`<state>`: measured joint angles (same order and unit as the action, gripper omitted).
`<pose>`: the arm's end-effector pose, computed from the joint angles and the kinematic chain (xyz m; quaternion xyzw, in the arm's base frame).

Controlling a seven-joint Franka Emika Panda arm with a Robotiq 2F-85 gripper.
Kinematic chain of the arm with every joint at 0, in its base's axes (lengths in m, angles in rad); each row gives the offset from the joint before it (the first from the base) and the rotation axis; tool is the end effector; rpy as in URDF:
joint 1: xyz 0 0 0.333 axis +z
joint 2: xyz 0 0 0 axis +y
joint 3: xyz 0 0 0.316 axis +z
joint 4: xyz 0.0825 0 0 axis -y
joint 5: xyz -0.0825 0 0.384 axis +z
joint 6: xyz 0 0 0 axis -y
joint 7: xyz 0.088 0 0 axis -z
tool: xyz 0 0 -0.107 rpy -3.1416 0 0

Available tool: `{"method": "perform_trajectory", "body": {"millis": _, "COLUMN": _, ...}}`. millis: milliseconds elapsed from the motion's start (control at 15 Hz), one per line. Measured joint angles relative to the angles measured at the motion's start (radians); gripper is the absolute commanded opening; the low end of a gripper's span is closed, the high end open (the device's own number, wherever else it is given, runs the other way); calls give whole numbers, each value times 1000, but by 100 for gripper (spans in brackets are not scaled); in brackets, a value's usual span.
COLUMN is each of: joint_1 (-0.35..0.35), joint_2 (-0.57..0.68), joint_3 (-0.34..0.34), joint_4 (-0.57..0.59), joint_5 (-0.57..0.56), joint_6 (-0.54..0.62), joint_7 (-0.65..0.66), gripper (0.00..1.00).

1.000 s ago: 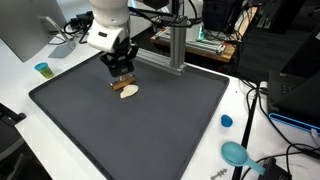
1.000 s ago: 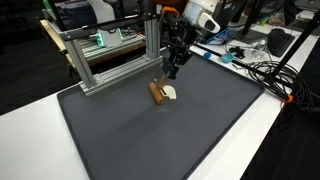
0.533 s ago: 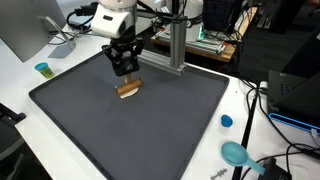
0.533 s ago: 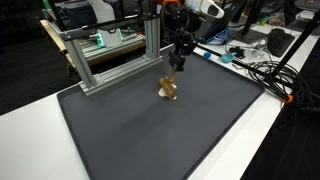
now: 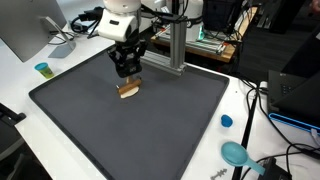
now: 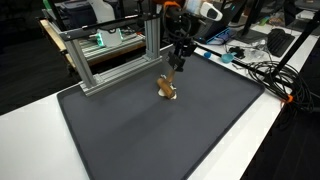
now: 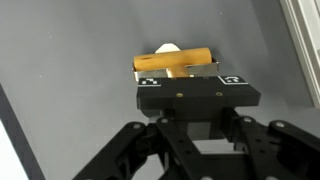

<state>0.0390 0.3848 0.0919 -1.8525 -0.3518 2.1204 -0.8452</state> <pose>0.6216 0.0627 0.3084 0.8248 0.5483 -0.0962 0.0992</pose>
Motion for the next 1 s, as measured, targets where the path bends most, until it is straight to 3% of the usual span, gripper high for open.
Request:
{"method": "perform_trajectory", "body": {"millis": 467, "joint_1": -28, "joint_2": -6, "joint_3": 22, "joint_4": 6, "joint_5": 107, "joint_6": 3, "joint_7": -149, "gripper": 22}}
{"method": "perform_trajectory", "body": {"millis": 1000, "joint_1": -30, "joint_2": -1, "joint_3": 42, "joint_4": 9, "joint_5": 213, "joint_6": 13, "joint_7": -198, "gripper": 22}}
